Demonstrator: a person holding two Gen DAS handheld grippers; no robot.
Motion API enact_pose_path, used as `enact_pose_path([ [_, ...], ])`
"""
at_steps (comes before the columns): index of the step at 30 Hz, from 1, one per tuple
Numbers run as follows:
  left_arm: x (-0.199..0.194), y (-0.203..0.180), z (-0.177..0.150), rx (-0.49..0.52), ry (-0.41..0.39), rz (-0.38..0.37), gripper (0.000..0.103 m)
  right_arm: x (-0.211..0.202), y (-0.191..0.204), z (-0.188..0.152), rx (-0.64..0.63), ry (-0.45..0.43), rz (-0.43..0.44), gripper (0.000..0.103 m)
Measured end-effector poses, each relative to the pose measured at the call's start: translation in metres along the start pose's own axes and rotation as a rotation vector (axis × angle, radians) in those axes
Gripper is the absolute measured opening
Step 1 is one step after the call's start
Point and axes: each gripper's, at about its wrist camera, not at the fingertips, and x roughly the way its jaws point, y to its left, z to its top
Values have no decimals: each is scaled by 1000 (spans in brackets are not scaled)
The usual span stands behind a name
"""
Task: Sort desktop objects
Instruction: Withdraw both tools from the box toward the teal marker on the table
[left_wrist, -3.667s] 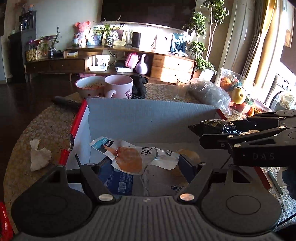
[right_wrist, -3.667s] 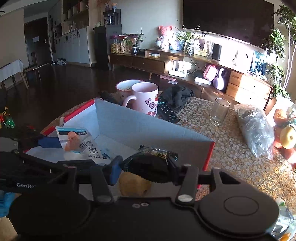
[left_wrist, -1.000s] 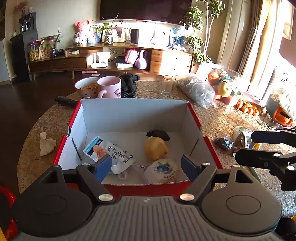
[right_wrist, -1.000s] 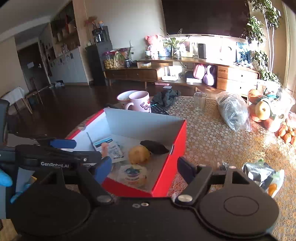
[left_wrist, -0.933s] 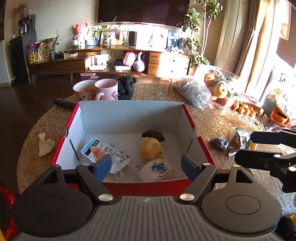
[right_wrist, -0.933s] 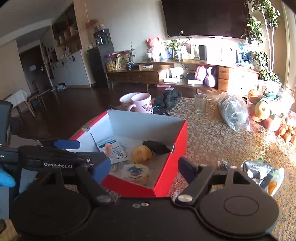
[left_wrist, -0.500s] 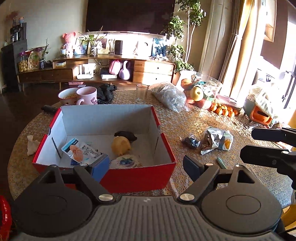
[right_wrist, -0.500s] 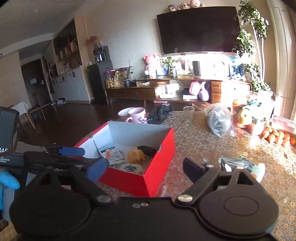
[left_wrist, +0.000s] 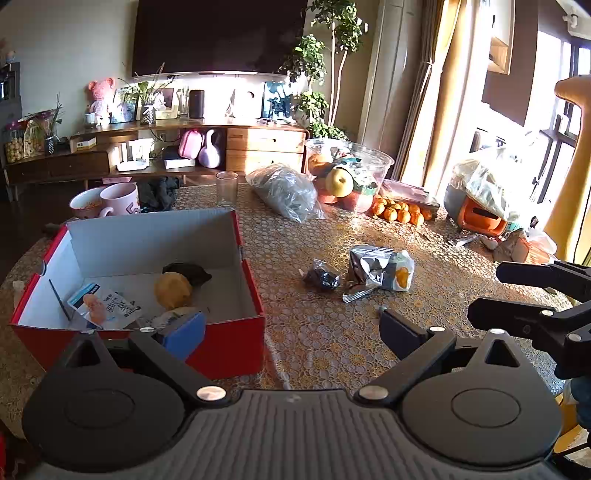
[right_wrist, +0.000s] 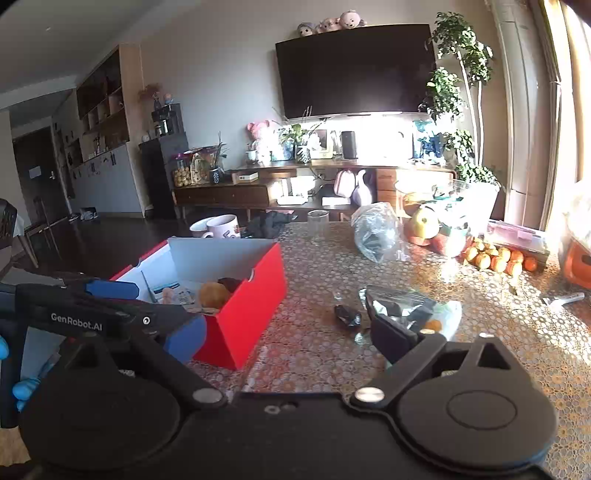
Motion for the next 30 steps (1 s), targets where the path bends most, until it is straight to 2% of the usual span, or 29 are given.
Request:
enact_pose_path([
  [3, 6, -10, -3, -1, 4, -18, 103, -6, -13, -6, 22, -21, -25, 103],
  [13, 36, -45, -9, 44, 16, -44, 103, -9, -58, -24, 68, -34, -150, 103],
  [27, 90, -80, -8, 118, 8, -32, 103, 12, -104, -35, 90, 6, -203, 102],
  [30, 103, -78, -4, 97, 8, -25, 103, 22, -110, -37, 68, 20, -212, 102],
])
